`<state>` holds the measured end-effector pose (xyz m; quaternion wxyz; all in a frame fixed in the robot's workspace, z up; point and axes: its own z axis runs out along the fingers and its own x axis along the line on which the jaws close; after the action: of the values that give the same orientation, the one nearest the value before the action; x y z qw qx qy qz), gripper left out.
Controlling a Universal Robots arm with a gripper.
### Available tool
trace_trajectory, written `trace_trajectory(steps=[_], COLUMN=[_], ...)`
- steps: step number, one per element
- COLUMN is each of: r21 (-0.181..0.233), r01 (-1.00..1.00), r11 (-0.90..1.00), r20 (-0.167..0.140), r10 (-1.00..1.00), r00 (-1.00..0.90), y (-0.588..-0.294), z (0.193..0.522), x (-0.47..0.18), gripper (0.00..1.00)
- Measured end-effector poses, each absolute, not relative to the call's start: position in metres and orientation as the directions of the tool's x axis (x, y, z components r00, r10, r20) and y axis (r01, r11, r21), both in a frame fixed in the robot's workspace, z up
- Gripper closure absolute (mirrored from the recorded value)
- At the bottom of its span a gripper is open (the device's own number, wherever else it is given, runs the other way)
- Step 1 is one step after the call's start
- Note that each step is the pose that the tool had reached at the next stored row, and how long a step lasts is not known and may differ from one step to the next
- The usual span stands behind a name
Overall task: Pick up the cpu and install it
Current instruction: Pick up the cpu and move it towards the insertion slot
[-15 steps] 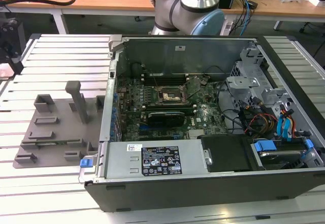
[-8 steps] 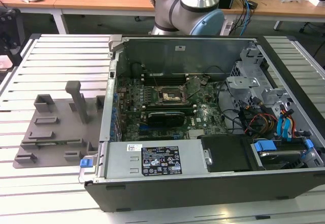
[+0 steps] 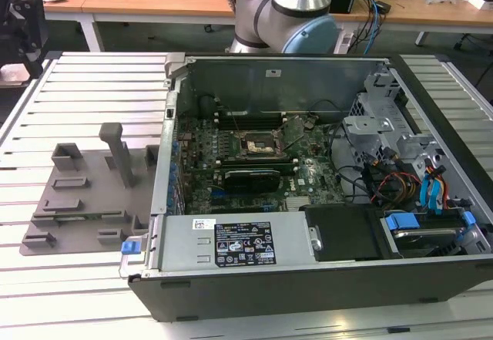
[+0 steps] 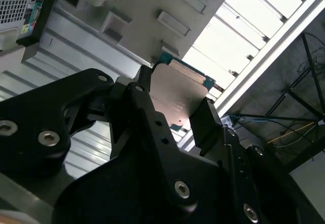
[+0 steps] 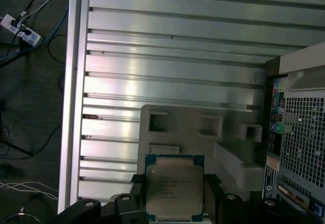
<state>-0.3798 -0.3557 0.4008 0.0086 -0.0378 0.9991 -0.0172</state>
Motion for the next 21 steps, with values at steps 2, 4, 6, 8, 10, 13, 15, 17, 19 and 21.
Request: trace_trajectory(steps=[2,4,6,8,10,13,15,17,19,21], r21=[-0.035,-0.035,-0.035,-0.035,-0.035,-0.035,-0.035,-0.035,-0.035,-0.035], r01=[-0.075,-0.075,-0.075,-0.075,-0.075,-0.075,-0.075,-0.075,-0.075,-0.075], r11=[0.997,0.997,0.997,0.997,0.997,0.997,0.997,0.997,0.997,0.997], r20=[-0.016,-0.016,-0.016,-0.016,-0.016,-0.016,-0.016,-0.016,-0.016,-0.016], r10=[-0.076,-0.076,-0.076,-0.076,-0.076,-0.076,-0.076,-0.076,-0.076,-0.076], r00=[-0.997,-0.997,-0.997,-0.997,-0.997,-0.997,-0.997,-0.997,-0.997,-0.997], y=[-0.353,-0.353,-0.353,-0.352,-0.353,-0.353,-0.353,-0.353,-0.353,-0.353], z=[0.406,0.406,0.406,0.406,0.406,0.406,0.406,0.406,0.406,0.406], x=[-0.380,-0.380,-0.380,-0.379,-0.376,-0.369,-0.362,-0.353,-0.345,-0.341], gripper=[0.45,0.45,0.45,0.45,0.45,0.45,0.45,0.45,0.45,0.45])
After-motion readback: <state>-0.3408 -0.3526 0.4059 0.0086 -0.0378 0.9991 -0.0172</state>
